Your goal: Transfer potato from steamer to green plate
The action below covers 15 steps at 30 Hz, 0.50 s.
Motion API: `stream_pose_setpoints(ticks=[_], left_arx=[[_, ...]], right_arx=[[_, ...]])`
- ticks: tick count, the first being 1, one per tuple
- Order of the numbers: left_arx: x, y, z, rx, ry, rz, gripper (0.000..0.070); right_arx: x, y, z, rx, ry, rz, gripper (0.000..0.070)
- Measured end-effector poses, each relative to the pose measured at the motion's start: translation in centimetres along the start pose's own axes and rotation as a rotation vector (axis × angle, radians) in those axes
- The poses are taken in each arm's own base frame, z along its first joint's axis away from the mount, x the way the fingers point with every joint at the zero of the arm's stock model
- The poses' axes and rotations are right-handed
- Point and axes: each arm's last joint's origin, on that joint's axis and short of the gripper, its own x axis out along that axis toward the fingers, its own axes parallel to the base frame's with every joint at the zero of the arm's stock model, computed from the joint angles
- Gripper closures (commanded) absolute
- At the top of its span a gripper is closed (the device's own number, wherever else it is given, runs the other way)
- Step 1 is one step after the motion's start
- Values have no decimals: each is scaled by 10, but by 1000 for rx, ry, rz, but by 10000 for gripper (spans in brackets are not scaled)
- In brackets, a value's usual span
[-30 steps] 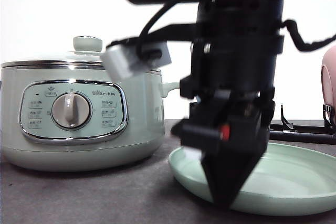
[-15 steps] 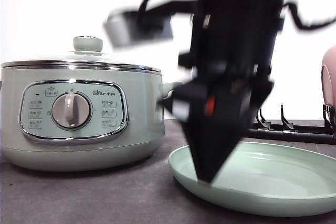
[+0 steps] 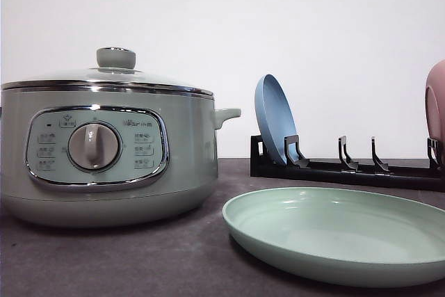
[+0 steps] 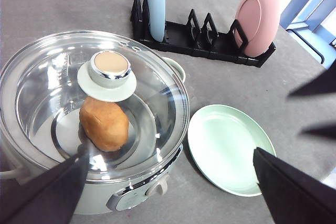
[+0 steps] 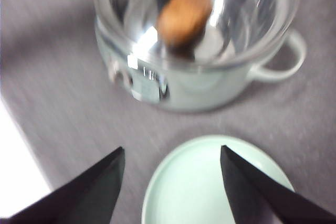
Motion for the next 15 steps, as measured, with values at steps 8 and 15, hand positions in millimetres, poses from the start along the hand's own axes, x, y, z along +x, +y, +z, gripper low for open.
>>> stream_pose_setpoints(ticks=[8, 15], left_arx=[[0, 0, 0, -6, 0, 0, 63], [0, 0, 0, -12, 0, 0, 63]], right_arx=[[-24, -24, 17, 79, -90, 254, 337], [-25, -30, 15, 103, -81, 276, 337]])
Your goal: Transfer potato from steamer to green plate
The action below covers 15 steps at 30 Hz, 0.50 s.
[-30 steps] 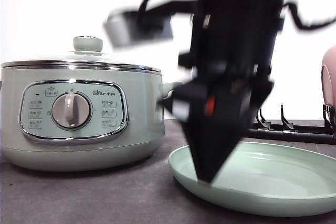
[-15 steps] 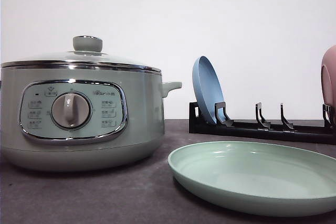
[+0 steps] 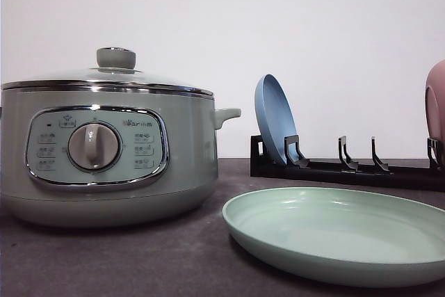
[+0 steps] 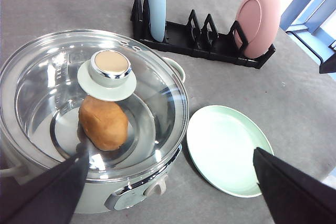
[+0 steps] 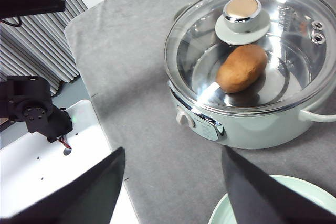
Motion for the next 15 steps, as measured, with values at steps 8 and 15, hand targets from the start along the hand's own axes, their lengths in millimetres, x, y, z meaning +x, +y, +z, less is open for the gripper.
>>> stream_pose_setpoints(ticks=[8, 15], left_arx=[[2, 1, 2, -23, 7, 12, 62], [11, 3, 42, -50, 49, 54, 63]], right_arx=[[0, 0, 0, 0, 0, 1, 337], [0, 0, -1, 2, 5, 1, 337]])
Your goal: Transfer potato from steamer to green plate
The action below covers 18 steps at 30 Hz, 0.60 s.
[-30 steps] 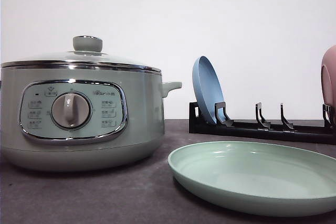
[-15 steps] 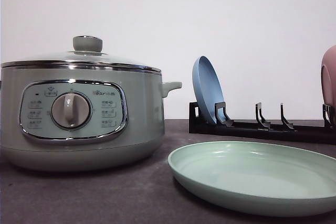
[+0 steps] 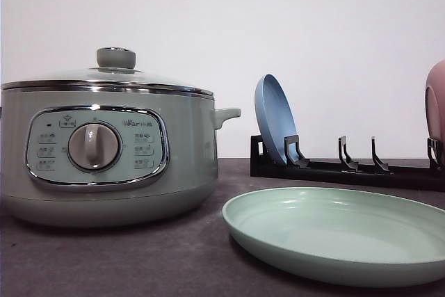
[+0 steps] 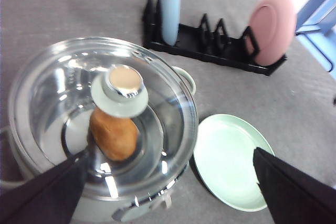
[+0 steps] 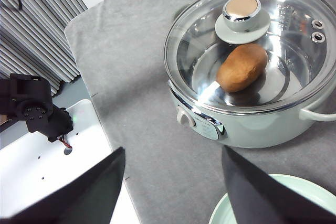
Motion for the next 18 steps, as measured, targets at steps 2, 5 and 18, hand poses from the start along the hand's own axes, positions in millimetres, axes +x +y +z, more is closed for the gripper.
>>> stream_pose_setpoints(ticks=[2, 5, 18], left_arx=[[5, -1, 16, -3, 32, 20, 63], [15, -3, 40, 6, 80, 43, 64], [125, -1, 89, 92, 406, 182, 64]], right_arx=[[0, 0, 0, 2, 4, -1, 337], [0, 0, -1, 7, 14, -2, 337], [0, 0, -3, 11, 24, -3, 337]])
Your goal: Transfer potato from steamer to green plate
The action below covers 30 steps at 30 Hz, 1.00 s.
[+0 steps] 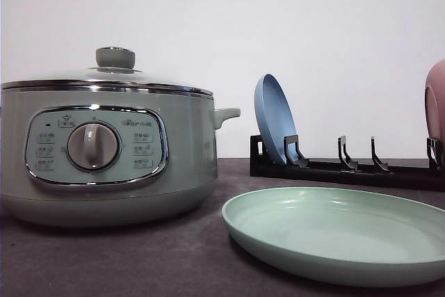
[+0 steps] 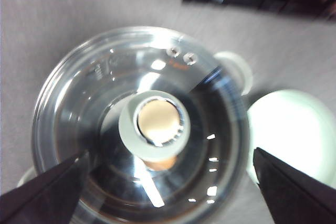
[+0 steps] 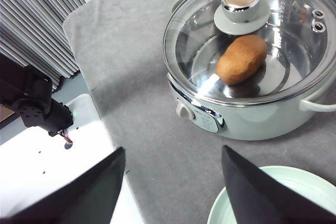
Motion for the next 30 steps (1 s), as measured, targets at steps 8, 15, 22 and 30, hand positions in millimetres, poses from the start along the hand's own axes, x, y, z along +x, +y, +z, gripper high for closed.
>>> stream_pose_setpoints(ticks=[8, 15, 22, 30], left_arx=[[58, -5, 17, 43, 161, 58, 65], [84, -5, 19, 58, 223, 76, 69], [92, -4, 19, 64, 244, 85, 73], [96, -3, 18, 63, 264, 85, 112]], right_arx=[[0, 0, -2, 0, 19, -1, 337], [0, 0, -4, 3, 36, -2, 337], [0, -1, -4, 0, 36, -16, 337], [0, -1, -4, -3, 35, -47, 337]])
